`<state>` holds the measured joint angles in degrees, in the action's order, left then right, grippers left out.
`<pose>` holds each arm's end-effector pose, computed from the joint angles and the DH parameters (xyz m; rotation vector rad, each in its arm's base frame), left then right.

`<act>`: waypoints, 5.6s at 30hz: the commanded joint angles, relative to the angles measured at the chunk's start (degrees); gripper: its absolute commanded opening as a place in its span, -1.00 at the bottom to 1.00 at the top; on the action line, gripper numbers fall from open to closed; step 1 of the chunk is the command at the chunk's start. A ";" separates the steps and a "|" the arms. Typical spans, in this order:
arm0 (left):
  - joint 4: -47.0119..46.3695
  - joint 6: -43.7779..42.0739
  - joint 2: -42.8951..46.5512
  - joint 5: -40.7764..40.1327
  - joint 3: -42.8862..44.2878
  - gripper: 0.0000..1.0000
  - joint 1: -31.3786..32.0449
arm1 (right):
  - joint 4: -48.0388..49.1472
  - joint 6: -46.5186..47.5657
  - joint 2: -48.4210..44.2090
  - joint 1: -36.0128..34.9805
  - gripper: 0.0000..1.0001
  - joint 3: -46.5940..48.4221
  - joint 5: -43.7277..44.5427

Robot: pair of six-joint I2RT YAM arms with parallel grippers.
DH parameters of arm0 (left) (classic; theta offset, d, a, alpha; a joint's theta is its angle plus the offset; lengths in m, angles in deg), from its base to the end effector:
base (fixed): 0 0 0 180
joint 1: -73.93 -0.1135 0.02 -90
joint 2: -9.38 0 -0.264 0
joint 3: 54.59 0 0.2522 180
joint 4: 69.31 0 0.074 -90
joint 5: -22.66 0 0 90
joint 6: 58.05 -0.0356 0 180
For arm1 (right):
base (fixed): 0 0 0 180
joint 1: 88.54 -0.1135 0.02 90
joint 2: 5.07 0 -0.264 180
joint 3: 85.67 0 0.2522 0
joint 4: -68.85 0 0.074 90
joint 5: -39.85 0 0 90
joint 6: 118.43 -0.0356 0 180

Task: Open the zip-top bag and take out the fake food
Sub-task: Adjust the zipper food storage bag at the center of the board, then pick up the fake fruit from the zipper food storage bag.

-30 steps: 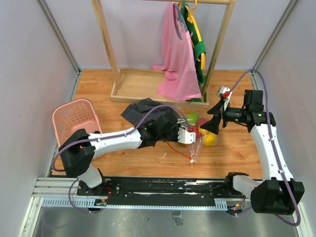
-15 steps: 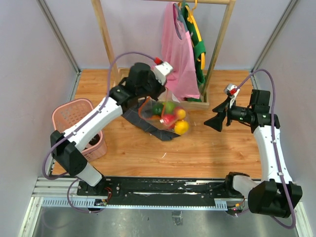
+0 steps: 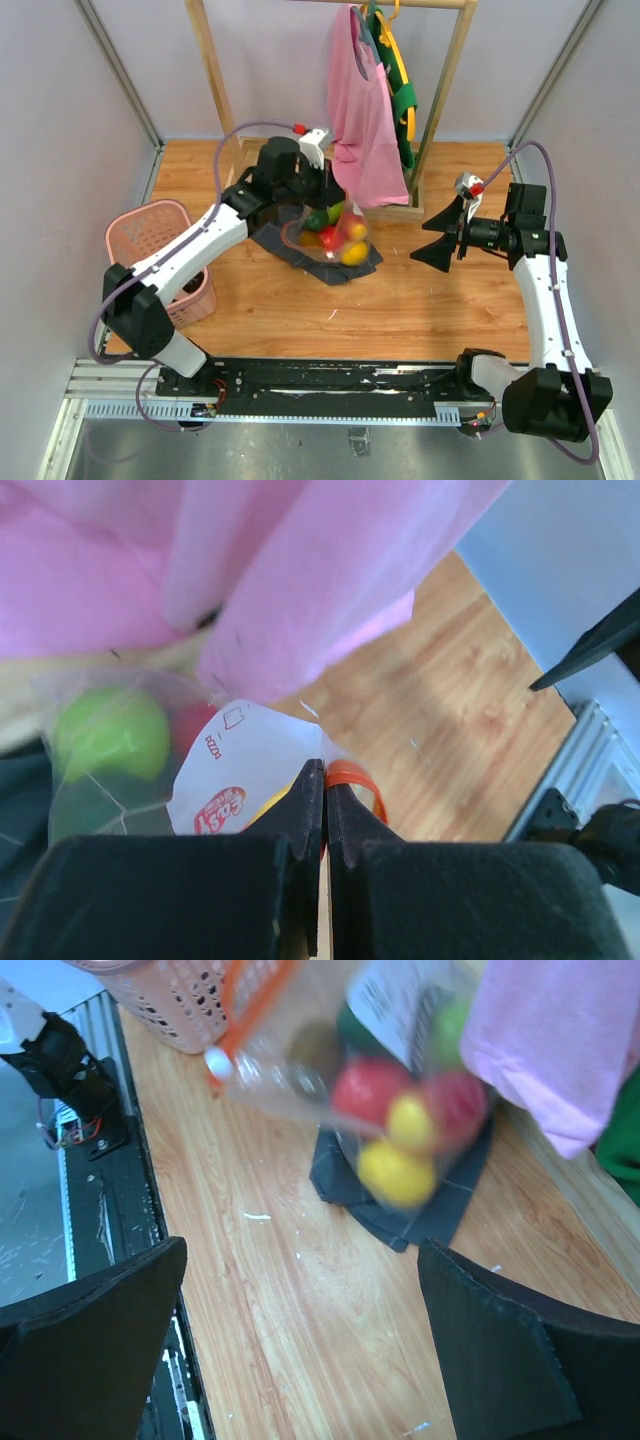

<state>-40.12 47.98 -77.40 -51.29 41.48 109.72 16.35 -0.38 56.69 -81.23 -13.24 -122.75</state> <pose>0.2829 -0.2161 0.3810 0.5364 1.9306 -0.8641 0.2086 0.0075 0.3363 -0.9039 1.6615 1.0137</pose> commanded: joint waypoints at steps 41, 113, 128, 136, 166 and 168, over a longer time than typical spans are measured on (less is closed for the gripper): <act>-25.34 20.96 -10.61 6.96 -10.51 -1.00 16.44 | -2.49 -0.02 9.37 -3.97 -0.21 1.78 32.92; -80.05 40.58 -25.89 9.86 -38.76 -1.00 16.68 | 18.50 55.97 20.95 -16.71 0.14 -19.05 33.31; -77.73 39.44 -26.69 5.41 -40.92 -1.00 16.11 | 9.49 50.39 7.95 -15.01 -0.46 -17.47 31.36; -80.20 39.79 -26.15 5.57 -41.76 -0.98 15.89 | 1.20 50.95 5.07 -13.91 -0.53 -17.38 28.58; -63.50 24.10 2.57 -7.55 -49.88 0.20 15.89 | -19.33 40.33 -0.35 -8.37 -0.59 -6.87 22.16; -60.94 22.11 5.82 -8.52 -50.03 0.29 15.89 | -19.88 38.43 -1.00 -8.37 -0.59 -5.16 21.41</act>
<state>-105.56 75.96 -77.18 -56.53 -7.90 125.81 0.70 42.29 57.47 -90.69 -22.11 -98.18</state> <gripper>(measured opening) 0.610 0.611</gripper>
